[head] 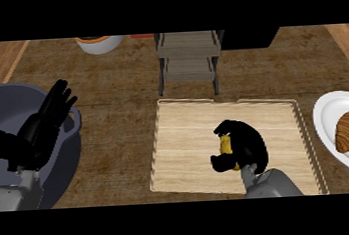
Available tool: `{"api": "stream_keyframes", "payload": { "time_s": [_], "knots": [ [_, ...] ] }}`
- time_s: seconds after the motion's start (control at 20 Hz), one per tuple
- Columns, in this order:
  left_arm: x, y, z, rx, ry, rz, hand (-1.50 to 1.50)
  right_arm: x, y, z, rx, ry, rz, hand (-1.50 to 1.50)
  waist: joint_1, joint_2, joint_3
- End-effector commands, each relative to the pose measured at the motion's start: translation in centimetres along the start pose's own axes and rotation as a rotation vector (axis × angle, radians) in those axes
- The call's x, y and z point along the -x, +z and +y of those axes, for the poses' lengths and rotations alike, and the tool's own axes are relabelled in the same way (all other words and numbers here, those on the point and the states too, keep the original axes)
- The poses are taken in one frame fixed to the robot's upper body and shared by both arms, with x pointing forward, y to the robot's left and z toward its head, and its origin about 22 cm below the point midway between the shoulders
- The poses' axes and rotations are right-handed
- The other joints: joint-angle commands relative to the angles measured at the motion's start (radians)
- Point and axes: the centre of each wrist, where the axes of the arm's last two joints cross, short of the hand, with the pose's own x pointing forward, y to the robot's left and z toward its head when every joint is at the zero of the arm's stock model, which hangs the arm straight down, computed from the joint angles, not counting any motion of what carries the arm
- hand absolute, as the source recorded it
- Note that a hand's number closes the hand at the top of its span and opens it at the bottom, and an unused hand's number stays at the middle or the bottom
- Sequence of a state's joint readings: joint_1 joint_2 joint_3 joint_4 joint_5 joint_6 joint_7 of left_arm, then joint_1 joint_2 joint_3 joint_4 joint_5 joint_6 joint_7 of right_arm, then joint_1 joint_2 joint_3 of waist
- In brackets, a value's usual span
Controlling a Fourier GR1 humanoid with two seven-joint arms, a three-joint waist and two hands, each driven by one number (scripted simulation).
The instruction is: Pick the lemon from the tray and place it in the tiered basket
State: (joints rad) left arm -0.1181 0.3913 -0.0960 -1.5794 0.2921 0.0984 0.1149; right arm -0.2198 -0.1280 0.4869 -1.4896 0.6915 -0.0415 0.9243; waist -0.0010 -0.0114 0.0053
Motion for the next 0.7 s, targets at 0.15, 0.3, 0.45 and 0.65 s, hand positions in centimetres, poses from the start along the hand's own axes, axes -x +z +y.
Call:
{"api": "stream_keyframes", "payload": {
  "time_s": [0.15,0.3,0.45,0.65],
  "knots": [
    [1.9,0.6,-0.2,-0.006,-0.009,0.125,0.0,0.2,0.5,2.9,-0.024,0.115,-0.054,1.5,0.004,0.012,-0.005],
    [2.3,2.1,2.7,-0.001,-0.007,0.119,0.0,-0.7,0.4,3.0,0.032,0.147,-0.066,1.5,0.011,0.011,-0.006],
    [1.8,1.0,-0.7,-0.025,-0.015,0.126,0.0,-1.5,-0.6,2.2,0.152,0.125,-0.073,1.5,0.007,0.012,-0.005],
    [1.4,1.0,0.8,-0.015,0.008,0.116,0.0,3.3,-3.3,-13.0,0.213,0.399,-0.25,1.5,0.003,0.013,-0.006]
  ]
}}
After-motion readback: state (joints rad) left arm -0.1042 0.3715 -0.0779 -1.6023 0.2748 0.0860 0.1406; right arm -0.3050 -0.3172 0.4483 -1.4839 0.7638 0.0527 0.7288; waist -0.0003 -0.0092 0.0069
